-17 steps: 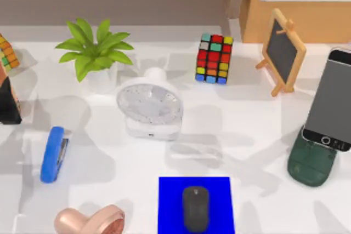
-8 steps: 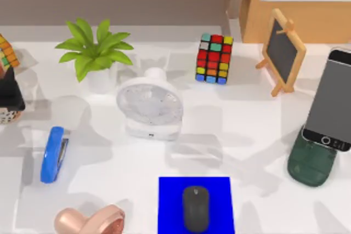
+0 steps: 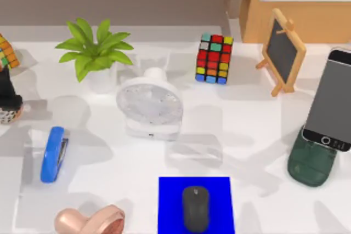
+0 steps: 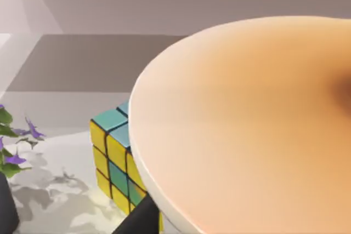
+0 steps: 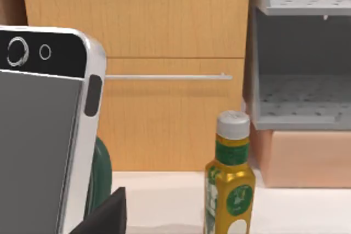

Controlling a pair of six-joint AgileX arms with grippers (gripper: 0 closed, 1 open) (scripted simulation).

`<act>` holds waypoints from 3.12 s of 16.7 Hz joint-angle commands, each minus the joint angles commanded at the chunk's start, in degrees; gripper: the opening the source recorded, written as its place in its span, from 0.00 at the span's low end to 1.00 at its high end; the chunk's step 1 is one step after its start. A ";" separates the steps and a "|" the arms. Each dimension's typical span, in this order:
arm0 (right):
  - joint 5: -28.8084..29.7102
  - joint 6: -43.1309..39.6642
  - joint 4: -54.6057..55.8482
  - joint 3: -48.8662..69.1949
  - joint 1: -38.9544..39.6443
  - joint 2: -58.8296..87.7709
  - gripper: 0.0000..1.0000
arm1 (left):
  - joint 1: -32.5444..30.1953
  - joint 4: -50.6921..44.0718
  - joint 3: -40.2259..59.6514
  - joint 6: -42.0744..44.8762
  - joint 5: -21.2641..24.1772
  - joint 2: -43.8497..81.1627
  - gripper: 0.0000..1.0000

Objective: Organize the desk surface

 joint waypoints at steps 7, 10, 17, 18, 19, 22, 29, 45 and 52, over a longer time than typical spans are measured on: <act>0.00 0.00 0.00 0.00 0.00 0.00 1.00 | 0.00 0.00 0.00 0.00 0.00 0.00 0.02; 0.00 0.00 0.00 0.00 0.00 0.00 1.00 | 0.00 0.00 0.00 0.00 0.00 0.00 0.00; 0.00 0.00 0.00 0.00 0.00 0.00 1.00 | 0.06 -0.20 -0.04 0.10 -0.03 -0.19 0.00; 0.00 0.00 0.00 0.00 0.00 0.00 1.00 | 0.06 -0.83 0.01 0.10 -0.04 -0.74 0.00; 0.00 0.00 0.00 0.00 0.00 0.00 1.00 | 0.04 -1.75 0.07 0.11 -0.03 -1.50 0.00; 0.00 0.00 0.00 0.00 0.00 0.00 1.00 | 0.06 -3.96 0.35 0.10 -0.06 -3.52 0.00; 0.00 0.00 0.00 0.00 0.00 0.00 1.00 | -1.01 -3.39 3.48 0.26 -1.88 -5.22 0.00; 0.00 0.00 0.00 0.00 0.00 0.00 1.00 | -31.15 -35.59 50.36 -3.20 -25.14 3.28 0.00; 0.00 0.00 0.00 0.00 0.00 0.00 1.00 | -33.99 -55.35 69.83 -5.94 -32.41 12.53 0.00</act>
